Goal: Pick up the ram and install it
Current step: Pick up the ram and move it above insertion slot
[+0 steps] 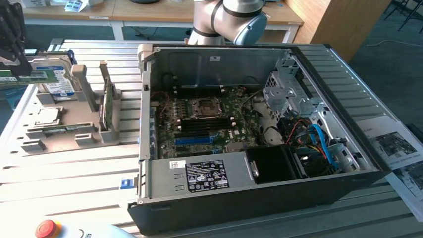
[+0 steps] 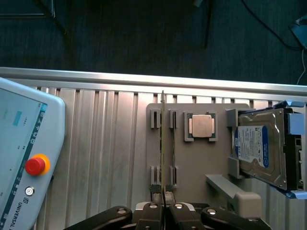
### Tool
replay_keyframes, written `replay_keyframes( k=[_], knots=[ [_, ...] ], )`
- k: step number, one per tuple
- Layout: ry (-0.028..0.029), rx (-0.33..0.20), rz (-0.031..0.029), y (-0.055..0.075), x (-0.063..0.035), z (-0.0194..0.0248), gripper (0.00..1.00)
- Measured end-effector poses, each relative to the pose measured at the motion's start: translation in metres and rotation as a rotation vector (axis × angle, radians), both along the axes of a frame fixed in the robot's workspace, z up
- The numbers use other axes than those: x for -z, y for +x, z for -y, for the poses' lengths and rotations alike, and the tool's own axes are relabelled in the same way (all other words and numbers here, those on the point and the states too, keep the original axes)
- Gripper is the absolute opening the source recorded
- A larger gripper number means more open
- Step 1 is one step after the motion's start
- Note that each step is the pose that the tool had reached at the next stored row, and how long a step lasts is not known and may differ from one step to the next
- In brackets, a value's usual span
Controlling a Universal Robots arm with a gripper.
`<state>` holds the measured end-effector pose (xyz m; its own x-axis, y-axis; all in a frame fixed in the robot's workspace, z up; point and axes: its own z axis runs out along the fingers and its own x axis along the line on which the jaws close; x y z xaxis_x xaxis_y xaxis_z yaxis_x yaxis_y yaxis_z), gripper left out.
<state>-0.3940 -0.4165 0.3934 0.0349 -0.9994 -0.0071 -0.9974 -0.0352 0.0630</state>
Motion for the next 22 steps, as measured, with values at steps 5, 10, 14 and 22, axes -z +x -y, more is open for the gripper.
replay_keyframes(
  k=[5, 10, 14, 22],
  knots=[
    [0.0001, 0.000, 0.0000, 0.002, 0.0000, 0.0003, 0.12],
    [0.0001, 0.000, 0.0001, 0.006, 0.0001, 0.0010, 0.12],
    [0.0000, 0.000, 0.0000, 0.009, 0.0000, 0.0016, 0.12],
    [0.0001, 0.000, -0.0001, 0.020, 0.0000, 0.0036, 0.12]
  ],
)
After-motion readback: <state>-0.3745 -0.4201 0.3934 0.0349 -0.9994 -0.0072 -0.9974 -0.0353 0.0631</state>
